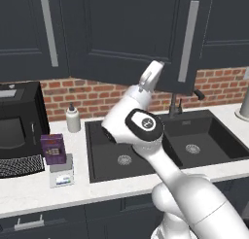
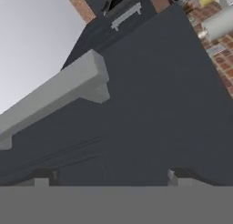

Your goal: Pick the cereal and place it on the digital scale for weighing, and close the cabinet.

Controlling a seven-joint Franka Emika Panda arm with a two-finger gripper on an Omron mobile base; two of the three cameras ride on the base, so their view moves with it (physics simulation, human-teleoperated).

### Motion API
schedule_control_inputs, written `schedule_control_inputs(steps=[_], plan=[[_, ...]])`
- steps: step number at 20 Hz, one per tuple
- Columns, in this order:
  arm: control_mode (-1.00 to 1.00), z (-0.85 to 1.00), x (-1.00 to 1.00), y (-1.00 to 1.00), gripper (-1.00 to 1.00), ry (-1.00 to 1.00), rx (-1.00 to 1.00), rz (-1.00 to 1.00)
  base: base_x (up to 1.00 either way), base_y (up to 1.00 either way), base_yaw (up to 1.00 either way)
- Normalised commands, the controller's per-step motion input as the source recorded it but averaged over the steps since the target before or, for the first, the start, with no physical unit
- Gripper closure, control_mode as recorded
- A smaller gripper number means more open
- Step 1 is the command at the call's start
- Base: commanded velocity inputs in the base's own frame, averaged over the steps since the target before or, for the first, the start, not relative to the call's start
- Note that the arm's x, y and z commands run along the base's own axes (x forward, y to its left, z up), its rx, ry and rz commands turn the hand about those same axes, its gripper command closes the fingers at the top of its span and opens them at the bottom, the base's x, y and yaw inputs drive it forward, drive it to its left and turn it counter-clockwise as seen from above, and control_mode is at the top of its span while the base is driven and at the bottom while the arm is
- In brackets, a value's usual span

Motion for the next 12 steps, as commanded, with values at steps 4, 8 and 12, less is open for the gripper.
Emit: schedule_control_inputs(steps=[4, 8, 12], plan=[[-1.0, 0.0, 0.6, -0.77, -1.0, 0.07, 0.05, 0.2, 0.0, 0.0, 0.0], [-1.0, 0.0, 0.7, -0.61, -1.0, 0.16, 0.04, 0.17, 0.0, 0.0, 0.0], [-1.0, 0.0, 0.89, -0.41, -1.0, 0.24, 0.03, 0.11, 0.0, 0.0, 0.0]])
